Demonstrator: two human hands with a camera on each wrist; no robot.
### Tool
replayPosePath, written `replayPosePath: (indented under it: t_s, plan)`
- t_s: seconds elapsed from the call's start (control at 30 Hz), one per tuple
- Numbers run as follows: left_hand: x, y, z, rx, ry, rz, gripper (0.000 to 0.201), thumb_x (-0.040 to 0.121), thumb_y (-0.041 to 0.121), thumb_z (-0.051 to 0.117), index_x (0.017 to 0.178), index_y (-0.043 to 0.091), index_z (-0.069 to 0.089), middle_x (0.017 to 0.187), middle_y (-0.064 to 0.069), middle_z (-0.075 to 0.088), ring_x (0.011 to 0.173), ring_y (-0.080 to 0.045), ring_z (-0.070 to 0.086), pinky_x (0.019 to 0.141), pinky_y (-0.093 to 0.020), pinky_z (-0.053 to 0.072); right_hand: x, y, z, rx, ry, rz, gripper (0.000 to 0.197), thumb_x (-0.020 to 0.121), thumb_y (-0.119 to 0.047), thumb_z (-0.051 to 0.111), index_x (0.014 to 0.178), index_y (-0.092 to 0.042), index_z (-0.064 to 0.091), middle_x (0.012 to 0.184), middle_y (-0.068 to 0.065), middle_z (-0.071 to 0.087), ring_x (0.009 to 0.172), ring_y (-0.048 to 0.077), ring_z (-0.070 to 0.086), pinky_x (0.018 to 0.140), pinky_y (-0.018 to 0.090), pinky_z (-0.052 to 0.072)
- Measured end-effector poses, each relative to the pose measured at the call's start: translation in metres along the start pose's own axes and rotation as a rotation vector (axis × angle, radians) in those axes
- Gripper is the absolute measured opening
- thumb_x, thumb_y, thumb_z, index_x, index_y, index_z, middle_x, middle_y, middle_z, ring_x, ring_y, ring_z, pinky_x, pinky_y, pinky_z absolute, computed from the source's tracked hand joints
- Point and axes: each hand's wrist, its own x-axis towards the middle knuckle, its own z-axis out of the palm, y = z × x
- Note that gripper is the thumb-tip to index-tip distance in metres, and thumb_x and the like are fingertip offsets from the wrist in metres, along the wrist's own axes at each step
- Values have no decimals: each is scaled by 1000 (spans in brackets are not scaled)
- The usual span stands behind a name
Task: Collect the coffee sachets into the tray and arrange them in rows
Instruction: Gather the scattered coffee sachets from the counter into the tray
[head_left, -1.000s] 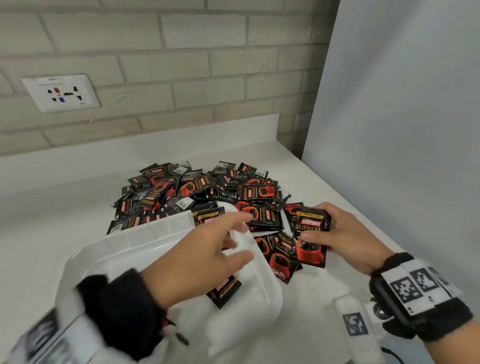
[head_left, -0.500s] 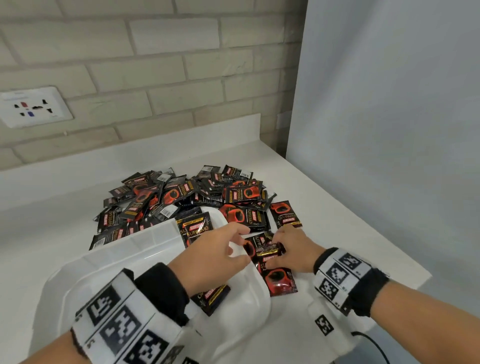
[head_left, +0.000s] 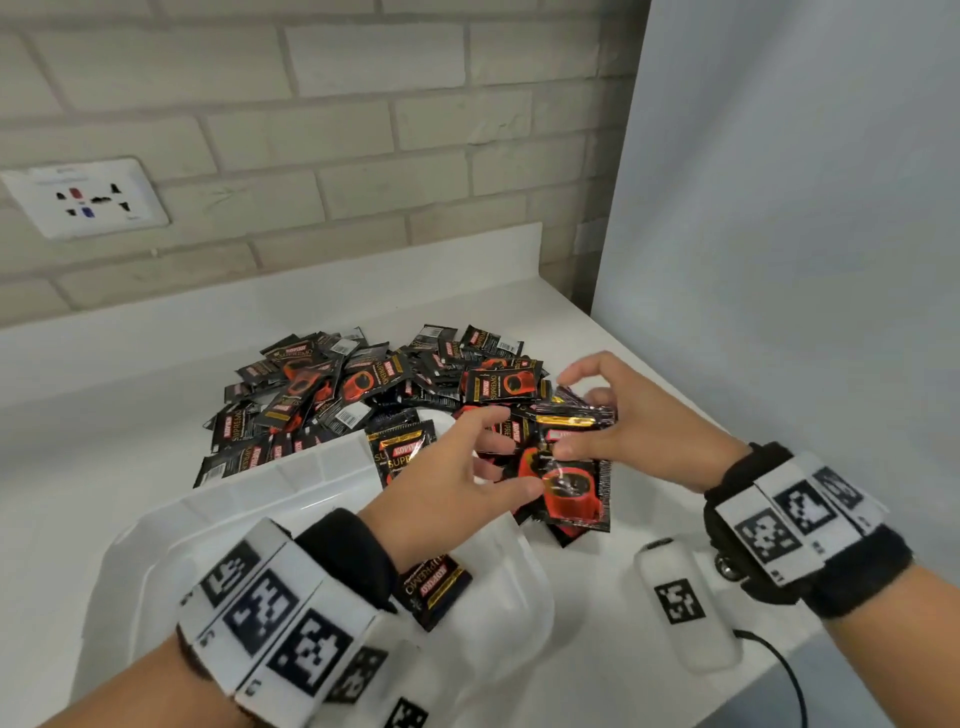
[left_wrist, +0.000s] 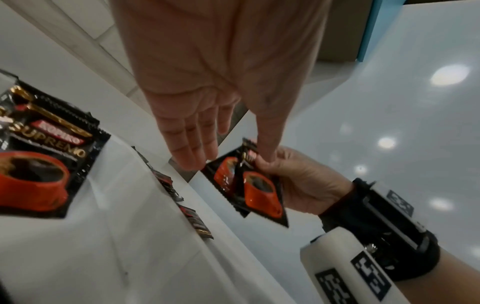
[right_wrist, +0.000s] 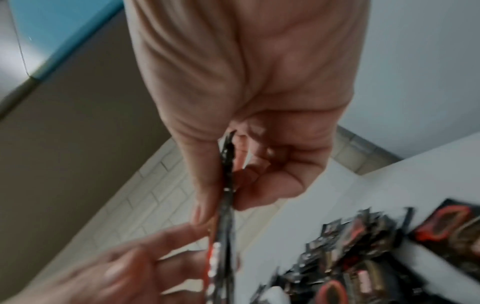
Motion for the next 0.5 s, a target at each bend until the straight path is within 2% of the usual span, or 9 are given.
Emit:
replayPosePath:
  t_s: [0.07, 0.13, 0.2, 0.27, 0.33, 0.4, 0.47, 0.5]
  plan:
    - [4, 2, 5, -90, 14, 20, 52, 81, 24, 69, 125, 28, 42, 106, 10, 58, 88, -7, 60, 84, -28, 51, -3, -13, 6, 98, -55, -56, 50, 72, -7, 74, 105, -30, 45, 95, 0, 63, 79, 14, 65, 71, 26, 55]
    - [6, 1, 7, -121, 38, 32, 39, 79, 18, 71, 114, 17, 54, 91, 3, 62, 77, -9, 59, 79, -33, 51, -3, -19, 14, 179, -74, -89, 49, 72, -3, 73, 106, -27, 47, 89, 0, 66, 74, 12, 65, 71, 23, 54]
    - [5, -3, 1, -135, 54, 24, 37, 77, 18, 74, 107, 4, 57, 83, -3, 62, 76, -14, 60, 80, -39, 51, -1, -17, 18, 287, -77, -81, 42, 71, -9, 71, 103, -26, 49, 85, 0, 66, 73, 14, 64, 68, 25, 54]
    - [2, -8, -11, -154, 76, 14, 34, 77, 19, 73, 106, 6, 60, 91, -5, 67, 84, -17, 65, 83, -35, 52, 3, -10, 16, 443, -49, -19, 29, 75, -18, 65, 100, -23, 51, 81, 5, 61, 67, 17, 62, 62, 25, 52]
    - [-5, -10, -28, -189, 151, 16, 24, 80, 16, 68, 104, 17, 61, 96, 0, 71, 85, -9, 67, 77, -23, 52, 12, 2, 12, 469, 27, 29, 13, 84, -17, 59, 95, -20, 55, 77, 3, 58, 61, 12, 60, 58, 20, 51]
    - [-13, -12, -50, -281, 230, 25, 28, 77, 19, 63, 105, 22, 61, 95, 2, 73, 84, -11, 69, 73, -22, 53, 22, 20, 7, 158, 49, 42, 7, 88, -15, 59, 94, -19, 58, 78, -3, 58, 65, 7, 59, 60, 15, 49]
    - [-22, -15, -70, -419, 293, 32, 35, 70, 22, 60, 105, 21, 60, 96, 3, 74, 83, -13, 71, 67, -21, 56, 31, 38, 6, -349, -62, 34, 15, 89, -16, 58, 104, -16, 62, 88, -8, 57, 80, 7, 55, 68, 10, 43]
    - [-26, -18, -78, -489, 319, 40, 38, 68, 23, 60, 106, 19, 60, 95, 4, 74, 84, -13, 71, 64, -19, 55, 33, 46, 7, -547, -147, 35, 22, 90, -17, 57, 112, -14, 61, 96, -8, 55, 88, 6, 52, 72, 11, 41]
